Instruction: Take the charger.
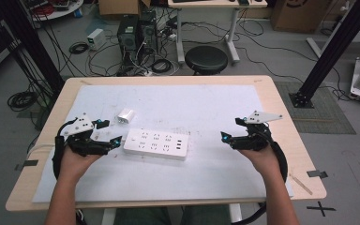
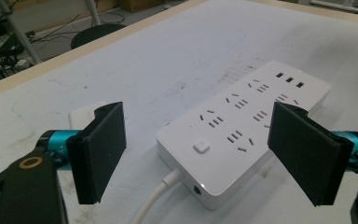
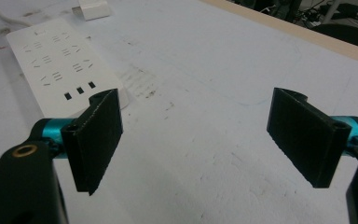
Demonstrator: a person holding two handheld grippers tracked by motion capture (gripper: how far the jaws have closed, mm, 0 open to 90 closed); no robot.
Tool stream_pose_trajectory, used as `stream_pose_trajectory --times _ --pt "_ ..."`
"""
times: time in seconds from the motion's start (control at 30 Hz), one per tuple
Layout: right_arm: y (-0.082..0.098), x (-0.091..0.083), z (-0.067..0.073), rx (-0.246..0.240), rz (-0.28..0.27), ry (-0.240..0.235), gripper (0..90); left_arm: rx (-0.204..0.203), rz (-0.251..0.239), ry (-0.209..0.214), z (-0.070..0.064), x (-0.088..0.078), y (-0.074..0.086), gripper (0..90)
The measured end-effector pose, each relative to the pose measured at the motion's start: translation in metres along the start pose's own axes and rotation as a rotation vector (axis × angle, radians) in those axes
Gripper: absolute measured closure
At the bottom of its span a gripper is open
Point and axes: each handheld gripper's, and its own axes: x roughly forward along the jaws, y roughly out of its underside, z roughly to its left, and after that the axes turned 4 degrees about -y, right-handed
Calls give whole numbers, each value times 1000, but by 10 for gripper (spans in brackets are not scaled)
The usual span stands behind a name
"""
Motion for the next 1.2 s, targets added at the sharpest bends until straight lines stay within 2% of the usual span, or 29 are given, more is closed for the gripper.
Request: stream_pose_trajectory --times 0.13,0.27,0.4,0.43,0.53,0.57,0.6,0.67,0.73,0.83,0.9,0.97,1.0,1.07,1.17,1.2 --pt "0 -1 1 -15 -3 -5 184 -2 5 -14 0 3 -5 194" --pt "-1 -3 1 -8 -7 -8 184 -1 17 -28 1 7 -10 194" --pt "-1 -4 2 -12 -7 -9 184 -5 39 -59 7 16 -17 194" --pt "-2 -4 2 -16 -5 -6 184 -19 39 -89 13 22 -19 194" --pt "0 -4 3 -14 -6 -6 184 -41 58 -112 20 29 -19 194" --pt "0 -4 3 -14 -8 -5 184 -46 84 -127 26 37 -21 194" --pt "0 -4 3 -14 -8 -5 184 -46 84 -127 26 37 -21 194" --pt "3 -4 3 -14 1 -4 184 -51 131 -140 35 52 -23 194" --pt "4 -4 2 -11 5 1 184 -61 125 -145 39 63 -22 194" --pt "7 -3 3 -1 6 3 184 -91 177 -165 48 80 -20 194" --pt "8 -1 2 -6 8 4 184 -113 194 -172 52 90 -19 194" --pt "10 1 3 2 17 10 184 -114 222 -195 55 101 -18 194" --pt "10 1 3 2 17 10 184 -114 222 -195 55 101 -18 193" --pt "11 4 3 4 28 13 184 -135 225 -220 59 112 -12 193" --pt "12 5 4 7 30 13 184 -153 244 -221 62 117 -6 194" --pt "12 7 4 3 33 16 184 -160 267 -224 66 121 -1 194"
